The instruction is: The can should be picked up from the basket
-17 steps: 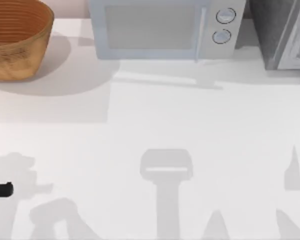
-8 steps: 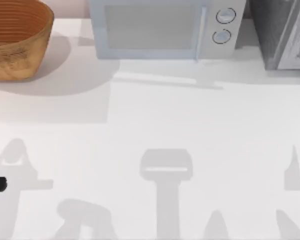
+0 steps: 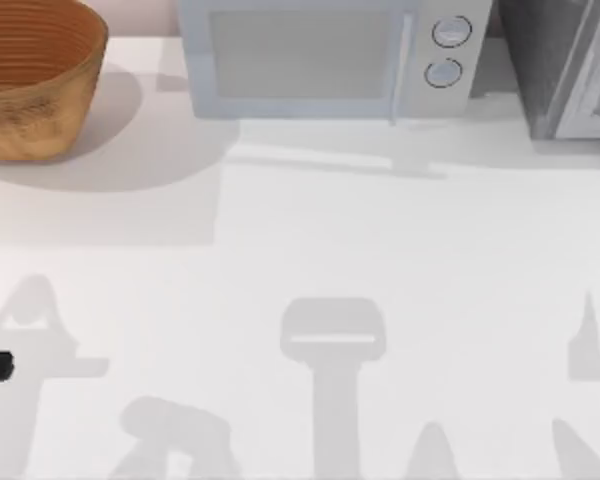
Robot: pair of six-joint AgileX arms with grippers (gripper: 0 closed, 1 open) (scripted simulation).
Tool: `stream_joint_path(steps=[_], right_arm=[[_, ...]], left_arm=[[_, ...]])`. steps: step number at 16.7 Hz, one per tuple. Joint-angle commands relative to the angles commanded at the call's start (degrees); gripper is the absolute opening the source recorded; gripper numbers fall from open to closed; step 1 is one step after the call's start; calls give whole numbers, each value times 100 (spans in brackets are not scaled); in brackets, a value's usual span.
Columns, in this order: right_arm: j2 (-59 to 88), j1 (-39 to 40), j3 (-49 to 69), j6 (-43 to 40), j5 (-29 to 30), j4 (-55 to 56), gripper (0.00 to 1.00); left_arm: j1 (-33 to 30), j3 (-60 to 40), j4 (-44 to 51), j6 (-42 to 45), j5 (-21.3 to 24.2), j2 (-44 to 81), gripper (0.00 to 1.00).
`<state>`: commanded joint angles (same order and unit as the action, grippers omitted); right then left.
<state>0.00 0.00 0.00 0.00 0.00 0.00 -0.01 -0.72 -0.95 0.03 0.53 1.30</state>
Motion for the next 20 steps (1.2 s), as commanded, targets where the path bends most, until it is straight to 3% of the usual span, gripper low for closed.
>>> stream_joint_path(steps=[5,20], right_arm=[[0,0,0,0,0,0,100],[0,0,0,0,0,0,100]], left_arm=[[-117,-663,-966,-47,616,1199,0],[-516,-2982,-4098,-41,3125,5715,0]])
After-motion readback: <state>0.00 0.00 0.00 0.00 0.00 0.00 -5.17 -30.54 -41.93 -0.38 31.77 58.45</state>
